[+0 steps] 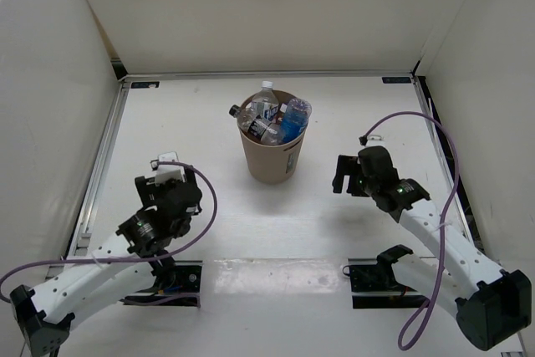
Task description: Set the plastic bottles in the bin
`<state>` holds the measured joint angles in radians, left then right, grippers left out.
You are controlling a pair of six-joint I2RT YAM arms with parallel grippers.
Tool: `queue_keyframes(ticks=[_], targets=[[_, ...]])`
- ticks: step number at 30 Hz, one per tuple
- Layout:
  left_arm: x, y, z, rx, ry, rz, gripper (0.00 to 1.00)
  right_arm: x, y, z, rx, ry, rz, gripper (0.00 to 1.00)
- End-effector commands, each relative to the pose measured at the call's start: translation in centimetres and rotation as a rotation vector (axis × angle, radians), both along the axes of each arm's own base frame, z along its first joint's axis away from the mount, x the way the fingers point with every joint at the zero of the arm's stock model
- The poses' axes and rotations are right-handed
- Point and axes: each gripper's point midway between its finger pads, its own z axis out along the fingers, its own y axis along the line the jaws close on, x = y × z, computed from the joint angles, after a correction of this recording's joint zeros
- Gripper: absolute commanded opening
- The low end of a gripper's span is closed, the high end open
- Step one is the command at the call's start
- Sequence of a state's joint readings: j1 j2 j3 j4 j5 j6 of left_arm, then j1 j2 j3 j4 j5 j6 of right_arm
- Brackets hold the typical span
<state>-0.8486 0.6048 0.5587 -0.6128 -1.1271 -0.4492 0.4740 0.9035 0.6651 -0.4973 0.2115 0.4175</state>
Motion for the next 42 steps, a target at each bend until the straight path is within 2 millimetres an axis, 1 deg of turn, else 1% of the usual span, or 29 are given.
queue_keyframes(ticks=[1,3,4,5,7,9,13,14,17,19,20,22,23,26,27,28,29,30,32,34,35,36,37,38,39,40,42], targets=[[-0.4,1.8,0.1,0.008,-0.062,0.121,1.0,0.5,0.3,1.7,0.014,-0.066,-0.009,0.9],[-0.5,2.4,-0.6,0.046,-0.07,0.164,1.0,0.6,0.3,2.0,0.013,-0.083,-0.016,0.9],[-0.5,2.6,-1.4,0.077,-0.056,0.176,1.0,0.5,0.5,2.0,0.01,-0.083,-0.004,0.9],[-0.6,3.0,-1.2,0.103,-0.054,0.192,1.0,0.4,0.5,1.9,0.004,-0.083,-0.001,0.9],[-0.6,3.0,-0.8,0.076,-0.068,0.209,1.0,0.4,0.7,1.9,-0.006,-0.086,0.0,0.9],[-0.5,2.8,-0.9,0.111,-0.043,0.198,1.0,0.4,0.8,2.0,-0.017,-0.093,0.003,0.9],[0.8,1.3,-1.0,0.1,-0.057,0.162,1.0,0.4,1.0,1.8,-0.034,-0.083,0.002,0.9],[0.8,1.2,-1.1,0.106,-0.053,0.157,1.0,0.5,1.2,1.9,-0.031,-0.085,0.005,0.9],[0.6,1.5,-1.1,0.087,-0.068,0.16,1.0,0.4,1.4,1.9,-0.04,-0.086,0.013,0.9],[0.5,1.5,-1.2,0.086,-0.065,0.147,1.0,0.5,1.1,1.8,-0.051,-0.088,-0.013,0.9],[0.5,1.4,-0.9,0.063,-0.083,0.142,1.0,0.4,1.1,1.8,-0.058,-0.085,-0.011,0.9],[0.4,1.5,-1.3,0.068,-0.074,0.117,1.0,0.6,1.0,1.8,-0.053,-0.08,-0.018,0.9],[0.2,1.6,-1.1,0.054,-0.085,0.112,1.0,0.7,1.0,1.7,-0.061,-0.071,-0.014,0.9],[-0.3,2.1,-1.2,0.026,-0.104,0.11,1.0,0.9,1.2,1.6,-0.072,-0.059,-0.015,0.9],[-0.4,2.3,-1.4,0.02,-0.109,0.11,1.0,0.6,1.5,1.4,-0.083,-0.051,0.005,0.9],[-0.5,2.4,-1.3,-0.01,-0.128,0.114,1.0,0.7,1.6,1.5,-0.087,-0.056,0.002,0.9],[-0.4,2.1,-1.4,-0.034,-0.131,0.097,1.0,0.6,1.6,1.6,-0.101,-0.064,-0.002,0.9],[-0.5,2.0,-1.4,-0.028,-0.13,0.078,1.0,0.4,1.9,1.7,-0.109,-0.066,0.007,0.9],[-0.2,1.5,-1.2,-0.047,-0.147,0.057,1.0,0.3,1.7,1.9,-0.129,-0.088,-0.006,0.9],[-0.2,1.6,-1.4,-0.027,-0.14,0.06,1.0,-0.1,2.3,2.4,-0.127,-0.114,0.022,0.9],[-0.2,1.6,-1.4,-0.025,-0.14,0.061,1.0,-0.3,2.1,2.4,-0.129,-0.125,0.02,0.9],[0.0,1.4,-1.3,-0.024,-0.141,0.057,1.0,-0.3,2.5,3.0,-0.12,-0.151,0.044,0.9],[0.3,0.7,-1.6,-0.025,-0.126,0.02,1.0,-0.7,3.1,2.9,-0.118,-0.158,0.073,0.9],[0.5,-0.1,-1.9,0.015,-0.093,-0.04,1.0,-0.8,2.8,3.3,-0.116,-0.179,0.062,0.9],[0.9,-1.3,-1.9,-0.002,-0.089,-0.095,1.0,-0.8,2.7,3.6,-0.121,-0.193,0.052,0.9],[1.2,-1.8,-1.6,0.013,-0.087,-0.127,1.0,-1.0,2.8,3.4,-0.126,-0.194,0.055,0.9],[1.7,-3.0,-1.8,0.047,-0.052,-0.184,1.0,-1.2,2.7,3.9,-0.116,-0.22,0.048,0.9]])
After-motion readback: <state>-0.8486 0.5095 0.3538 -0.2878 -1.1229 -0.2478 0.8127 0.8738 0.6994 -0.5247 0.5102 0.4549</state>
